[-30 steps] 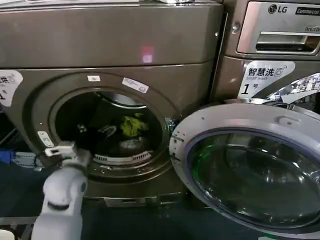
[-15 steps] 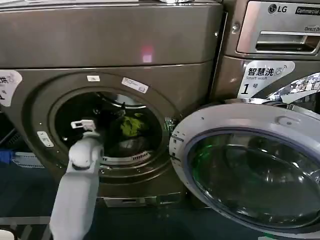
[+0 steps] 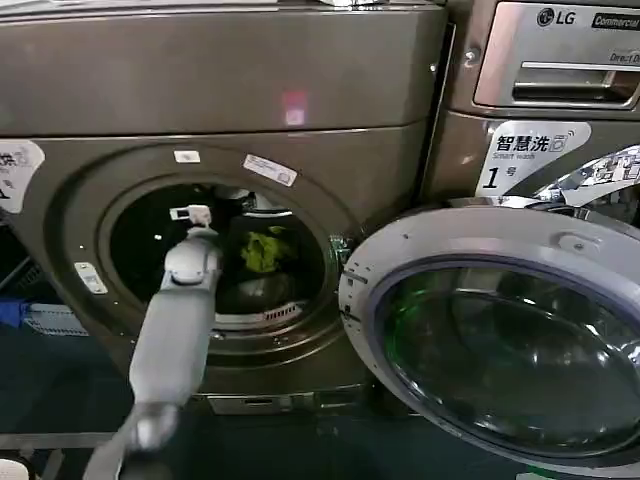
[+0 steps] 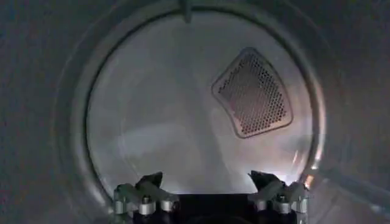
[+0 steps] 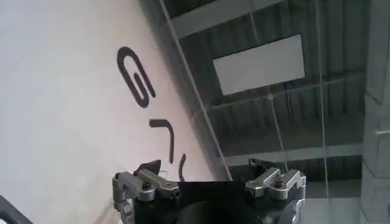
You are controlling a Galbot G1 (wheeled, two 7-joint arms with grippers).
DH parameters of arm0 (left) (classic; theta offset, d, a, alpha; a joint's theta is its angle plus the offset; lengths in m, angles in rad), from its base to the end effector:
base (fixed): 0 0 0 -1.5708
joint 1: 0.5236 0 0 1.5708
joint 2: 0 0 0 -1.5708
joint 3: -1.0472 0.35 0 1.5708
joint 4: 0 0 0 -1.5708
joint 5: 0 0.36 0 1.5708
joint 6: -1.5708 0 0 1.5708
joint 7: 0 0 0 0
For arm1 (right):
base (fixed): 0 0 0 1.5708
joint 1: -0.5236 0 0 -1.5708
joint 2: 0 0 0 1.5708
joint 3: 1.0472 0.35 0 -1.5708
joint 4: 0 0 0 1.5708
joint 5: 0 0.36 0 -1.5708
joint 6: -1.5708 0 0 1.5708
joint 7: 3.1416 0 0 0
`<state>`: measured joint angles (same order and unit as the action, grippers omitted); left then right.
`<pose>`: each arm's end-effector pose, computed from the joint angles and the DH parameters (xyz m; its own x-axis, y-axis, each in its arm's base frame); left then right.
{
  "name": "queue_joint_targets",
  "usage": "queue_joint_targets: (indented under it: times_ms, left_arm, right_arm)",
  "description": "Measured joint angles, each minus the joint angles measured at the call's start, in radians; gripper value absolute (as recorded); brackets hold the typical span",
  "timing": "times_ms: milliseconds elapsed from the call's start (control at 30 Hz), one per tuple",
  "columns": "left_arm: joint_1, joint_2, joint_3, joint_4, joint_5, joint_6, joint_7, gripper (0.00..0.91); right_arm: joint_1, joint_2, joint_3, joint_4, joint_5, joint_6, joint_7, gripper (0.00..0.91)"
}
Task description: Grasp the clothes from the dryer.
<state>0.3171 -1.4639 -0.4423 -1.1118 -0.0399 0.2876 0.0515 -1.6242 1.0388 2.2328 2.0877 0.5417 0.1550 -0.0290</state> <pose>0.5794 0.0283 -0.1650 -0.9984 0.0493 0.0261 0.0515 0.9942 0.0939 -0.0313 -0.3544 0.0310 -0.3666 0.3518 -0.8613 0.9041 0.3533 -0.2405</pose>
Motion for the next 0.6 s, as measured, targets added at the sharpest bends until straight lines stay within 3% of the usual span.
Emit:
queue_joint_targets:
  times_ms: [600]
  left_arm:
    - [-0.299,0.005,0.113,0.485,0.313,-0.125,0.136,0.907]
  right_arm:
    - [0.003,0.007,-0.010,-0.008,-0.001,0.015,-0.003,0.907]
